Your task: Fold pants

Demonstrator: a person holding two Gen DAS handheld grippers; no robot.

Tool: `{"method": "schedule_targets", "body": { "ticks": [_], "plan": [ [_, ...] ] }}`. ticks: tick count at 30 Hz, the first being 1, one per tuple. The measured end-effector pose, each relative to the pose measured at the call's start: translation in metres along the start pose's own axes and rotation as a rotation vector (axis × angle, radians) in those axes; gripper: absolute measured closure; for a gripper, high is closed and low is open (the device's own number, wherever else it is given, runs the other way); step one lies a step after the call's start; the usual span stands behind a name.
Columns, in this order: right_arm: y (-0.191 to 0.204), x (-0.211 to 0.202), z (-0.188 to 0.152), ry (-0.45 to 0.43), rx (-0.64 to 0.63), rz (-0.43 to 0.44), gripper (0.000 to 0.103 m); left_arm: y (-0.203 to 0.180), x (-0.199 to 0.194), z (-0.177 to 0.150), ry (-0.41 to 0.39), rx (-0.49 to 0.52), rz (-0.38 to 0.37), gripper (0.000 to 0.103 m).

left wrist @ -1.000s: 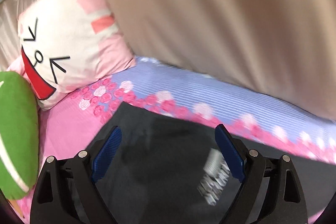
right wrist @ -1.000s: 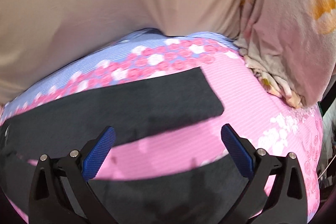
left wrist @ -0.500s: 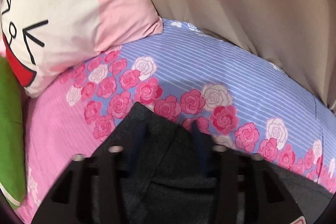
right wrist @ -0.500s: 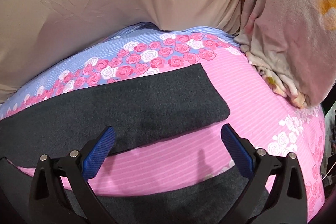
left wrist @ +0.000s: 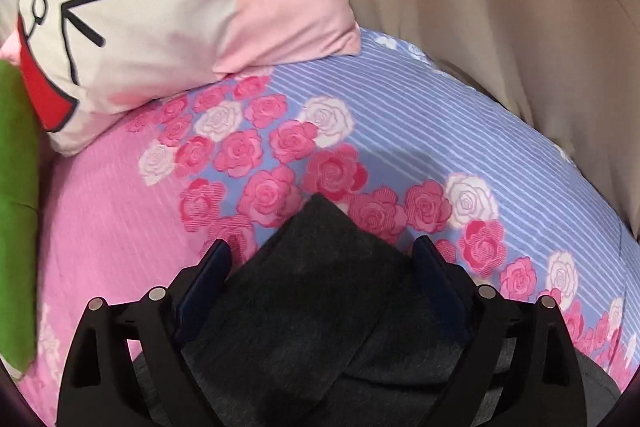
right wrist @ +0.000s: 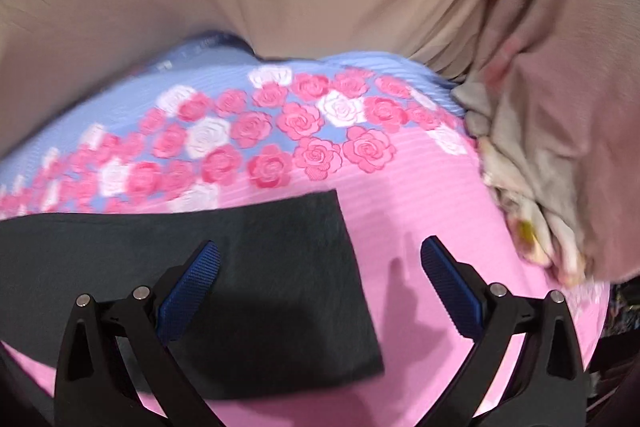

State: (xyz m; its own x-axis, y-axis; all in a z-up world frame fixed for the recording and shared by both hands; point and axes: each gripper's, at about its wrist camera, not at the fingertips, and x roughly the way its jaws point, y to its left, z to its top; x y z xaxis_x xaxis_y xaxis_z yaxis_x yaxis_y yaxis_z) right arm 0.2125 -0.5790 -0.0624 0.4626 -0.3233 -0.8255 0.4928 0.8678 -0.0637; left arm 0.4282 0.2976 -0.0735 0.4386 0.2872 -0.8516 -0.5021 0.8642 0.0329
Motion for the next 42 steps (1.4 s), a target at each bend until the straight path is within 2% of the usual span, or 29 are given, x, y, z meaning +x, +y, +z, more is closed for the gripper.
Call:
{"method": "schedule_targets", "body": {
  "ticks": [1, 2, 4, 5, 6, 10, 11, 15, 16, 20, 23, 27, 30, 32, 33, 34, 35, 36, 37, 38, 40, 41, 42],
  "plan": [
    [-0.001, 0.005, 0.001, 0.006, 0.001, 0.016, 0.005, -0.001, -0.001, 0.001, -0.014, 0.011, -0.018, 0.035],
    [0.0, 0.008, 0.002, 0.002, 0.001, 0.044, 0.007, -0.005, -0.003, 0.001, -0.022, 0.036, -0.022, 0.042],
    [-0.001, 0.004, 0.003, -0.048, -0.003, 0.181, 0.04, -0.017, -0.01, 0.0, -0.033, 0.1, -0.003, 0.072],
    [-0.002, 0.003, 0.004, -0.056, 0.004, 0.202, 0.075, -0.019, -0.012, 0.0, -0.035, 0.111, 0.002, 0.08],
    [-0.003, -0.001, 0.004, -0.064, 0.013, 0.213, 0.091, -0.022, -0.019, -0.002, -0.03, 0.122, -0.005, 0.087],
    [-0.008, -0.041, -0.007, -0.147, 0.011, 0.227, 0.092, -0.014, -0.056, -0.011, -0.085, 0.13, -0.059, 0.09],
    [-0.011, -0.062, -0.014, -0.186, 0.009, 0.233, 0.092, -0.01, -0.069, -0.014, -0.102, 0.135, -0.073, 0.09],
    [-0.021, -0.13, -0.045, -0.288, -0.001, 0.251, 0.092, 0.027, -0.148, -0.038, -0.181, 0.152, -0.155, 0.09],
    [-0.023, -0.148, -0.056, -0.308, -0.007, 0.248, 0.092, 0.039, -0.157, -0.037, -0.195, 0.157, -0.169, 0.09],
    [-0.031, -0.2, -0.105, -0.34, -0.044, 0.227, 0.093, 0.078, -0.217, -0.083, -0.234, 0.205, -0.18, 0.09],
    [-0.038, -0.203, -0.142, -0.301, -0.06, 0.177, 0.093, 0.098, -0.226, -0.119, -0.205, 0.25, -0.169, 0.089],
    [-0.058, -0.181, -0.176, -0.229, -0.004, 0.177, 0.093, 0.109, -0.195, -0.151, -0.145, 0.252, -0.19, 0.089],
    [-0.063, -0.17, -0.192, -0.192, 0.01, 0.153, 0.093, 0.115, -0.182, -0.164, -0.147, 0.245, -0.178, 0.088],
    [-0.068, -0.169, -0.201, -0.191, 0.035, 0.12, 0.091, 0.121, -0.177, -0.168, -0.127, 0.22, -0.193, 0.078],
    [-0.069, -0.173, -0.206, -0.196, 0.049, 0.121, 0.089, 0.131, -0.18, -0.169, -0.097, 0.167, -0.236, 0.072],
    [-0.071, -0.179, -0.21, -0.206, 0.066, 0.124, 0.087, 0.139, -0.184, -0.17, -0.081, 0.124, -0.28, 0.06],
    [-0.072, -0.185, -0.214, -0.216, 0.078, 0.133, 0.086, 0.148, -0.189, -0.17, -0.067, 0.08, -0.329, 0.052],
    [-0.067, -0.196, -0.218, -0.233, 0.072, 0.15, 0.084, 0.16, -0.2, -0.172, -0.058, 0.013, -0.411, 0.038],
    [-0.062, -0.202, -0.222, -0.243, 0.059, 0.151, 0.081, 0.165, -0.206, -0.173, -0.06, -0.026, -0.453, 0.027],
    [-0.057, -0.207, -0.224, -0.249, 0.047, 0.151, 0.077, 0.168, -0.211, -0.173, -0.06, -0.065, -0.478, 0.023],
    [-0.04, -0.215, -0.228, -0.258, 0.027, 0.18, 0.057, 0.168, -0.21, -0.172, -0.018, -0.162, -0.51, 0.015],
    [-0.031, -0.217, -0.23, -0.258, 0.02, 0.2, 0.055, 0.165, -0.205, -0.172, 0.011, -0.19, -0.515, 0.015],
    [-0.02, -0.219, -0.232, -0.256, 0.011, 0.225, 0.054, 0.16, -0.191, -0.176, 0.08, -0.23, -0.523, 0.015]
  ]
}}
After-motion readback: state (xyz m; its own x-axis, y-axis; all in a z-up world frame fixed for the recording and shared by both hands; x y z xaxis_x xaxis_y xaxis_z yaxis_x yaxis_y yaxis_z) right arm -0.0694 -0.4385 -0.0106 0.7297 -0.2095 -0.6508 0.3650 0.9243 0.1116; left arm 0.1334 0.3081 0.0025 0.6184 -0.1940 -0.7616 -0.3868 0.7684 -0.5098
